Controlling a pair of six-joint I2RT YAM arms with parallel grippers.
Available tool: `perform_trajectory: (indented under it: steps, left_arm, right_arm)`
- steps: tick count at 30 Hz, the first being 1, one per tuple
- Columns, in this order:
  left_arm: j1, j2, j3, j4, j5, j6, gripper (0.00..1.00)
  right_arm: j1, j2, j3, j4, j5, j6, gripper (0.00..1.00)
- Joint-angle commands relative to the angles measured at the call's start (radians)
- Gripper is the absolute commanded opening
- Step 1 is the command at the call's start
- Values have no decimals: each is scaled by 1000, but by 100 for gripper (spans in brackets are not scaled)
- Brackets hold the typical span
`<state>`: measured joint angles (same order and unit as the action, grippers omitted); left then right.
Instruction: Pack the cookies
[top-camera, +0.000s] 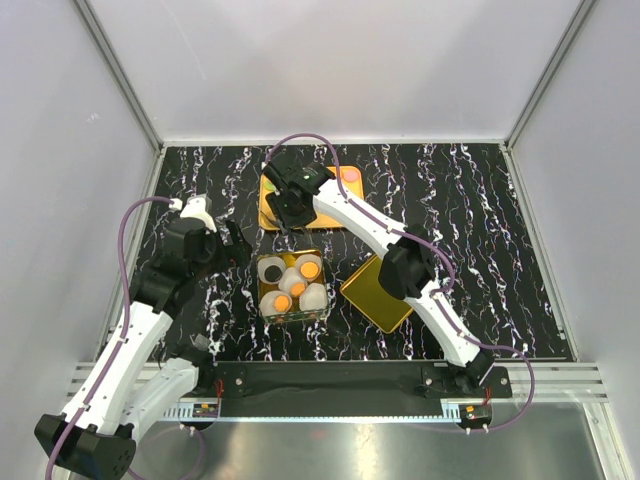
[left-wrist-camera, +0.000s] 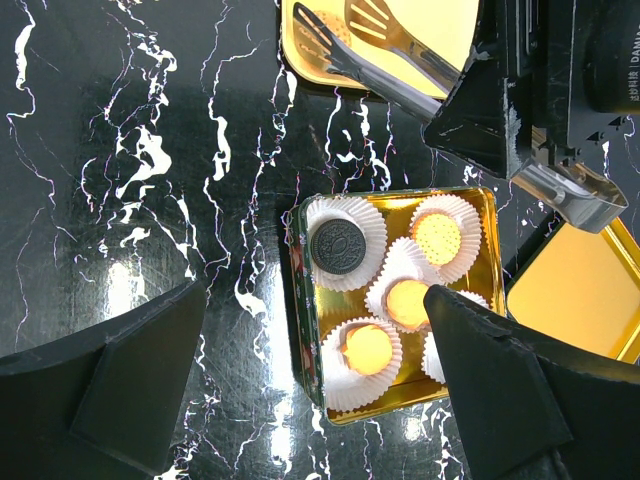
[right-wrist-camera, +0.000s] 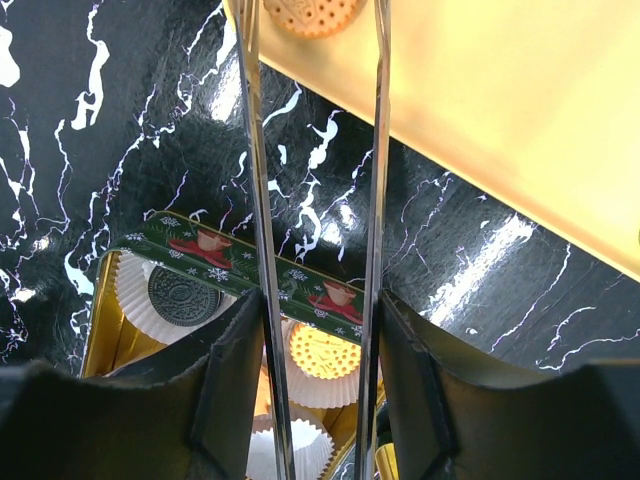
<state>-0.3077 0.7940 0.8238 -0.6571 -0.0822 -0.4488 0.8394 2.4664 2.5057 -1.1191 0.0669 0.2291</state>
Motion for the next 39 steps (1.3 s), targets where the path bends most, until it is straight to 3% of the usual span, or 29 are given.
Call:
perform_trajectory:
  steps: [1, 12, 31, 39]
  left_arm:
    - [5, -9, 1, 39, 13, 5, 99]
    - [5, -9, 1, 39, 13, 5, 99]
    - [5, -15, 3, 39, 10, 5, 99]
    - [5, -12, 1, 39, 10, 5, 99]
  right_arm:
    - [0, -17, 41, 18, 5, 6, 53]
    - [0, -50, 48, 10, 53, 0, 41]
    - [-16, -149, 55, 24, 122, -14, 41]
    - [-16, -320, -125, 41, 65, 10, 39]
